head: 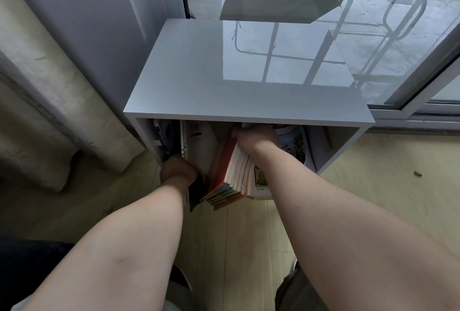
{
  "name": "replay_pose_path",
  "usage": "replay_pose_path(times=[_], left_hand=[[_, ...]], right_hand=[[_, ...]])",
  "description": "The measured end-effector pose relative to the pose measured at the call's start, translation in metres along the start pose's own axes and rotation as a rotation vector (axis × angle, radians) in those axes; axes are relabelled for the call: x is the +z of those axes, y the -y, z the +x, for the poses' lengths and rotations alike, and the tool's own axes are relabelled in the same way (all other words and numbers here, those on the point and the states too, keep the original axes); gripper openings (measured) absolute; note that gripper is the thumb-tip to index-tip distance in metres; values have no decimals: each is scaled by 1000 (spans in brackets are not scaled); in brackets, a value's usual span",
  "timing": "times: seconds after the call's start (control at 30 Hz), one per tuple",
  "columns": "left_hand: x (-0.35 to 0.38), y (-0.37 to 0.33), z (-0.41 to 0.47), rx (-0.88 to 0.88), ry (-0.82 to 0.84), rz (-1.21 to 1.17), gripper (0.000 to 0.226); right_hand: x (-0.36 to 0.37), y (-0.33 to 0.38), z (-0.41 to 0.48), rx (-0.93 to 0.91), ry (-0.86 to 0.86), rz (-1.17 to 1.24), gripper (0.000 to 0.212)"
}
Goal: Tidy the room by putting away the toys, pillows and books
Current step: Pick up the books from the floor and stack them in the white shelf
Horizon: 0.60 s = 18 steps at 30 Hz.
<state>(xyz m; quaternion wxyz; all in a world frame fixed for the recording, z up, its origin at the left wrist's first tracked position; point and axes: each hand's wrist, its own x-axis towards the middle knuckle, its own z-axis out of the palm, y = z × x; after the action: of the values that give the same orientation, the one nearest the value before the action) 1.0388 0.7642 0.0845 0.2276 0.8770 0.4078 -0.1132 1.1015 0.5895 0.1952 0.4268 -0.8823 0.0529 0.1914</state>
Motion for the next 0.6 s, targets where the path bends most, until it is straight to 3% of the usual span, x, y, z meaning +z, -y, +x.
replay_pose_path(times=[0.1, 0.23, 0.4, 0.47, 0.6], left_hand=[[3, -8, -5, -43, -4, -60, 38], [7, -9, -7, -22, -13, -41, 51], [-4, -16, -9, -39, -27, 27, 34], [-7, -18, -14, -34, -7, -9, 30], [-13, -13, -28, -1, -86, -206, 31]], right_hand=[[1, 2, -1, 0, -5, -15, 30], [-1, 1, 1, 2, 9, -13, 29], [-3, -2, 6, 11, 2, -20, 24], [-4, -1, 8, 2, 11, -28, 16], [-7, 5, 7, 6, 88, -22, 27]])
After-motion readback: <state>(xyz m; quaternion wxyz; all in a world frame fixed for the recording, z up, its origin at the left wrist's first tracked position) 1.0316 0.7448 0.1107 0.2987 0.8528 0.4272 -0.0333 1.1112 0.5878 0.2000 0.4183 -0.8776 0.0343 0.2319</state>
